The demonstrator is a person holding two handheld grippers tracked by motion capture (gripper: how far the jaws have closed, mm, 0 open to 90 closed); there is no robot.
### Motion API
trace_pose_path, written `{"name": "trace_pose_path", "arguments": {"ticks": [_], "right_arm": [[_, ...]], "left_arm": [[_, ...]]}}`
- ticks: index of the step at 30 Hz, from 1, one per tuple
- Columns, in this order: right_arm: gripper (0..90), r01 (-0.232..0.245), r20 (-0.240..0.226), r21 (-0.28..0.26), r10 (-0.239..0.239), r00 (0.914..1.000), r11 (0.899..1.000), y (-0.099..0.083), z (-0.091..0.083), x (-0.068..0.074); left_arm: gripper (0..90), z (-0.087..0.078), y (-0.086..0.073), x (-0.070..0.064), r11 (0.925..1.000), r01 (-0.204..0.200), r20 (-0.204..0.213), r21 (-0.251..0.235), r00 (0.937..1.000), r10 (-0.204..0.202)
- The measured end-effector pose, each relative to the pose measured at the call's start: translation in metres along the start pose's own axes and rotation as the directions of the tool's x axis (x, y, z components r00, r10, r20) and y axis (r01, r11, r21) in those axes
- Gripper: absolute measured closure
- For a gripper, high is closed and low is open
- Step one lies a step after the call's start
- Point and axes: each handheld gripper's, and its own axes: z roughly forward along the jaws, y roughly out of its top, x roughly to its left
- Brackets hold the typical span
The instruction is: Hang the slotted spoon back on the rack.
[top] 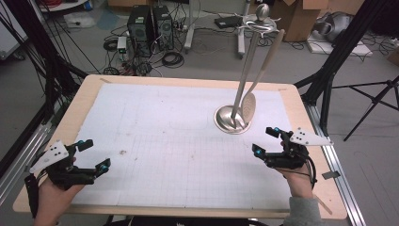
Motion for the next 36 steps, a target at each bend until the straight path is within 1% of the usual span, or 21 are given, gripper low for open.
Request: {"name": "trace_pose_path", "arguments": {"ticks": [3, 11, 15, 16, 21, 26, 30, 32, 33, 34, 35, 36], "right_arm": [[11.6, 0.008, -0.002, 0.006, -0.008, 1.0000, 1.000, -0.004, -0.001, 0.000], [11.5, 0.004, -0.015, 0.020, -0.003, 0.9999, 1.000, -0.018, -0.005, 0.001], [11.5, -0.020, -0.004, -0.007, 0.020, 0.9998, 1.000, -0.023, -0.008, 0.004], [11.5, -0.015, 0.001, -0.015, 0.015, 0.9999, 1.000, -0.023, -0.009, 0.004], [11.5, -0.022, 0.019, -0.029, 0.023, 0.9996, 0.999, -0.028, -0.015, 0.006], [11.5, -0.024, 0.047, -0.004, 0.024, 0.9986, 1.000, -0.038, -0.020, 0.006], [11.5, -0.030, 0.063, -0.005, 0.031, 0.9975, 1.000, -0.044, -0.023, 0.005], [11.5, -0.030, 0.080, 0.003, 0.030, 0.9964, 1.000, -0.045, -0.024, 0.005], [11.5, -0.039, 0.075, 0.002, 0.039, 0.9964, 0.999, -0.046, -0.025, 0.006], [11.5, -0.027, 0.074, -0.004, 0.027, 0.9969, 1.000, -0.046, -0.026, 0.005], [11.5, -0.032, 0.075, 0.000, 0.032, 0.9967, 0.999, -0.046, -0.027, 0.005], [11.5, -0.027, 0.078, -0.001, 0.027, 0.9966, 1.000, -0.047, -0.029, 0.005]], "left_arm": [[1.7, 0.000, -0.001, 0.001, 1.0000, 0.002, -0.003, 0.001, 1.0000, -0.002], [1.7, 0.000, -0.001, 0.002, 1.0000, 0.000, 0.000, 0.001, 1.0000, 0.000], [1.7, 0.001, -0.002, 0.002, 1.0000, 0.001, 0.002, -0.001, 1.0000, -0.001], [1.8, 0.001, -0.002, 0.002, 1.0000, 0.002, 0.003, -0.002, 1.0000, -0.002], [1.7, -0.001, -0.001, 0.004, 1.0000, 0.004, 0.004, -0.007, 1.0000, -0.004], [1.7, 0.000, -0.002, 0.004, 0.9999, 0.008, 0.010, -0.006, 0.9999, -0.008], [1.8, 0.001, -0.003, 0.005, 0.9998, 0.013, 0.032, -0.013, 0.9994, -0.013], [1.7, 0.001, -0.004, 0.005, 0.9998, 0.014, 0.032, -0.014, 0.9994, -0.013], [1.7, 0.001, -0.004, 0.006, 0.9998, 0.015, 0.032, -0.015, 0.9994, -0.014], [1.7, 0.001, -0.004, 0.006, 0.9997, 0.016, 0.032, -0.016, 0.9994, -0.016], [1.7, 0.000, -0.004, 0.006, 0.9997, 0.016, 0.032, -0.017, 0.9994, -0.015], [1.7, 0.000, -0.004, 0.007, 0.9997, 0.017, 0.030, -0.018, 0.9994, -0.016]]}}
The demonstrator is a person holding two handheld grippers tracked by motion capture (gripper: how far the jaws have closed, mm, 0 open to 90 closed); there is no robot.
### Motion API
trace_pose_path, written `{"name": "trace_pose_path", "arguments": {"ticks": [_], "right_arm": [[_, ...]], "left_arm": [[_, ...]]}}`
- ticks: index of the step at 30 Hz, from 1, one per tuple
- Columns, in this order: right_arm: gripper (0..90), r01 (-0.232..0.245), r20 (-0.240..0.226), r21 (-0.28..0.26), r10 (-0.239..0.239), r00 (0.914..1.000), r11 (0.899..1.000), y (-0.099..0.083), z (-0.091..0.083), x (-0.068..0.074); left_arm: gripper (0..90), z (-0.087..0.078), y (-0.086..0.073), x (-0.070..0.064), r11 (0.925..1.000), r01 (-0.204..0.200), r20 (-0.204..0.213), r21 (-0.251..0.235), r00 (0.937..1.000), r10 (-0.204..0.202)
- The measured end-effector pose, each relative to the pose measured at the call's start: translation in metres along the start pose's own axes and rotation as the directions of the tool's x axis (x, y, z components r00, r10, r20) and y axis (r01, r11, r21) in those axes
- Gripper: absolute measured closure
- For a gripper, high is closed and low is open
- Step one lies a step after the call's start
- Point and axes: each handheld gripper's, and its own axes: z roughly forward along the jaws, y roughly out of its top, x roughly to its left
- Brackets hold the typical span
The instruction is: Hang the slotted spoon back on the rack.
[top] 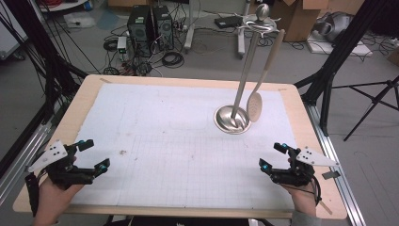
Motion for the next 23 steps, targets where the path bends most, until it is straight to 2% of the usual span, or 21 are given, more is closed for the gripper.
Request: {"name": "trace_pose_path", "arguments": {"ticks": [9, 18, 23], "right_arm": [[11.5, -0.015, 0.027, -0.021, 0.015, 0.9995, 1.000, -0.002, -0.014, 0.000], [11.5, -0.016, 0.062, -0.033, 0.018, 0.9979, 0.999, -0.004, -0.018, 0.001], [11.5, -0.043, 0.088, -0.046, 0.047, 0.9950, 0.998, -0.008, -0.019, -0.003]], "left_arm": [[1.8, -0.005, -0.004, 0.008, 0.9999, 0.005, -0.021, -0.016, 0.9998, -0.005], [1.7, -0.012, -0.010, 0.019, 0.9994, 0.025, -0.077, -0.026, 0.9967, -0.027], [1.7, -0.011, -0.013, 0.022, 0.9991, 0.039, -0.094, -0.020, 0.9947, -0.040]]}}
